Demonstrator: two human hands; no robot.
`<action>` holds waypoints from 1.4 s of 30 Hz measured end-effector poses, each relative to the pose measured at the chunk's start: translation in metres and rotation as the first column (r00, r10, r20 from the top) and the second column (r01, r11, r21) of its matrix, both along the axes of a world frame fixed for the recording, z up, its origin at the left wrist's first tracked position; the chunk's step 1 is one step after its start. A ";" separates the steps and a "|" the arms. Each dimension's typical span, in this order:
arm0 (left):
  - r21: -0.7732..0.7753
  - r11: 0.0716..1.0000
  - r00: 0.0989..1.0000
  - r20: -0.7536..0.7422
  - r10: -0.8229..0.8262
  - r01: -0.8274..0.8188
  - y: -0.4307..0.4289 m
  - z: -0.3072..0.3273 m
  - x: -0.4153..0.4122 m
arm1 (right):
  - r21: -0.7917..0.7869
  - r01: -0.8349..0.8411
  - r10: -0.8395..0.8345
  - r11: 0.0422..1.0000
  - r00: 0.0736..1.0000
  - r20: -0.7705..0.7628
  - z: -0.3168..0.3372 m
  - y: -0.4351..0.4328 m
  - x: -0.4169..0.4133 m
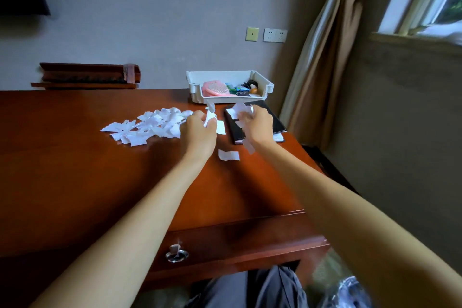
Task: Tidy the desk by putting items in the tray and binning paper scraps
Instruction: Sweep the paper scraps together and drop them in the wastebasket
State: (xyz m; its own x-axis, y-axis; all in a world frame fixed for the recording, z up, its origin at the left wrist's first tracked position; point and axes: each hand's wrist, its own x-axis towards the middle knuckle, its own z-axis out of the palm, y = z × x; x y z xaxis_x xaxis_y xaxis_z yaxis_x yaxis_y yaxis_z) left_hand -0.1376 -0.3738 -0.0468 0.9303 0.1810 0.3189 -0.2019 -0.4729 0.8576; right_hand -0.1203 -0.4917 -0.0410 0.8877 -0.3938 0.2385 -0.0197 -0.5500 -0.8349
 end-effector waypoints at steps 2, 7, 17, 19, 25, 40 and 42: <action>-0.038 0.997 0.998 0.001 -0.070 0.070 -0.029 0.003 -0.008 | 0.011 0.057 -0.058 0.998 0.997 0.054 0.001 -0.028 -0.013; -0.067 0.960 0.962 -0.009 -0.272 0.271 -0.122 -0.004 -0.039 | -0.015 0.218 -0.216 0.976 0.973 0.077 -0.009 -0.115 -0.062; -0.107 0.799 0.772 -0.211 -0.600 0.592 -0.309 -0.072 -0.123 | 0.039 0.507 -0.502 0.861 0.860 -0.096 -0.097 -0.281 -0.182; -0.096 0.773 0.727 -0.285 -0.625 0.627 -0.334 -0.100 -0.133 | 0.049 0.548 -0.536 0.835 0.831 -0.151 -0.126 -0.303 -0.196; 0.040 0.680 0.604 -0.501 -0.620 0.732 -0.384 -0.200 -0.143 | 0.033 0.606 -0.549 0.795 0.740 -0.388 -0.224 -0.346 -0.221; 0.282 0.333 0.404 -0.828 -0.389 0.900 -0.450 -0.377 -0.143 | -0.049 0.479 -0.327 0.877 0.519 -0.790 -0.420 -0.402 -0.237; 0.284 0.278 0.377 -0.844 -0.382 0.918 -0.458 -0.391 -0.142 | -0.029 0.466 -0.293 0.885 0.507 -0.810 -0.438 -0.408 -0.238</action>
State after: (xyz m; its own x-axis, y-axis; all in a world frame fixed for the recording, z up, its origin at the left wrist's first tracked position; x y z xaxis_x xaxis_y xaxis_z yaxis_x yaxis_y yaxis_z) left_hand -0.2791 -0.8316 -0.4379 0.5567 -0.5863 -0.5885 -0.4018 -0.8101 0.4270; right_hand -0.3584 -0.9002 -0.4787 0.4399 -0.6953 -0.5684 -0.8716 -0.1780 -0.4569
